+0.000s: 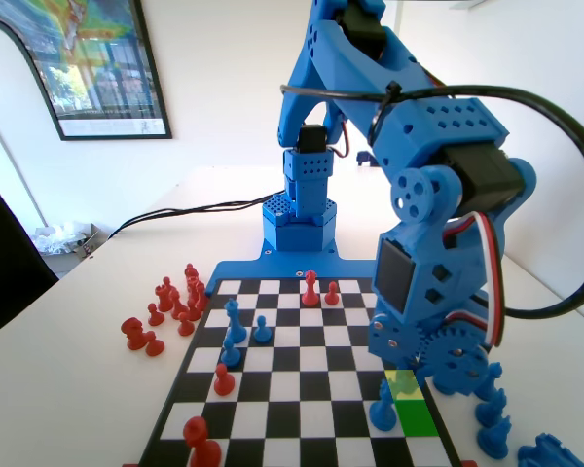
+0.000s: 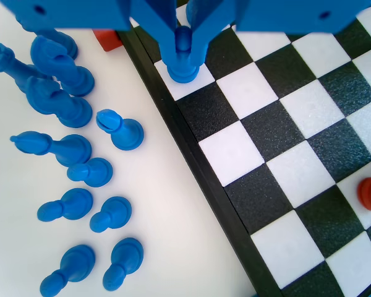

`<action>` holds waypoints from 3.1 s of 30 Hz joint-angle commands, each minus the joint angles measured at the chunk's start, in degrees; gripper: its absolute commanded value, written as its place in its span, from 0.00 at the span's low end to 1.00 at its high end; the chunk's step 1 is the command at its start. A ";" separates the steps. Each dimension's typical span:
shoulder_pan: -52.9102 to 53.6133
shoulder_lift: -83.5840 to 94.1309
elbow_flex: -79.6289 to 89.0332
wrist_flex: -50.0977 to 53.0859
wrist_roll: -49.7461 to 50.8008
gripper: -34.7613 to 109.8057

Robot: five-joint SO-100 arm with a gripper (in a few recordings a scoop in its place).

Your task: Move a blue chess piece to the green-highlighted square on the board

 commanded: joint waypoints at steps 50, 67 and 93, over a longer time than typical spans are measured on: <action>0.79 -3.52 -13.18 3.52 0.53 0.32; -1.49 3.08 -13.54 9.93 0.44 0.30; 8.53 56.07 -5.62 40.78 -38.76 0.25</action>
